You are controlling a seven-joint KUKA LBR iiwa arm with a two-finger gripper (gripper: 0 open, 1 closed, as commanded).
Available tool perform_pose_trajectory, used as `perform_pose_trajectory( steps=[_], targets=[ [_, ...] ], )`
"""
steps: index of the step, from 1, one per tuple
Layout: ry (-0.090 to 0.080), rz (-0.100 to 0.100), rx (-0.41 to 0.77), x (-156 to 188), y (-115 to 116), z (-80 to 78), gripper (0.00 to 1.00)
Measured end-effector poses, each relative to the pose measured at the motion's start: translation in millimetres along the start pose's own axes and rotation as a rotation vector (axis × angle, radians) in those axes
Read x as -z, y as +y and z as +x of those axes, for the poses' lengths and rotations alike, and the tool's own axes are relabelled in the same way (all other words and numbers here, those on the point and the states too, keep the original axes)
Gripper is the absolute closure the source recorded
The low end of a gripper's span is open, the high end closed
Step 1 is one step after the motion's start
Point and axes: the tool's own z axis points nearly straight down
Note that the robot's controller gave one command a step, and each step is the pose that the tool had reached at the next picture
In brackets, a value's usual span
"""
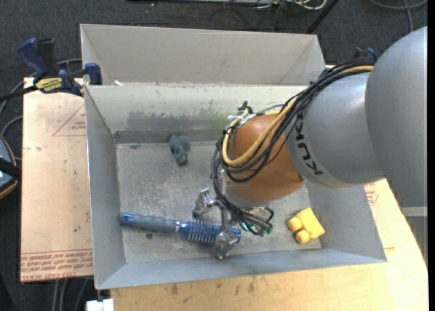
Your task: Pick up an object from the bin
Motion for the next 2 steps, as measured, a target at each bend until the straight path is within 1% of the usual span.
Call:
perform_pose_trajectory(
  steps=[1,2],
  targets=[
    [0.000,0.001,-0.001,0,-1,-0.1,1.00],
    [-0.004,0.003,-0.011,108,-30,-0.7,1.00]
  ],
)
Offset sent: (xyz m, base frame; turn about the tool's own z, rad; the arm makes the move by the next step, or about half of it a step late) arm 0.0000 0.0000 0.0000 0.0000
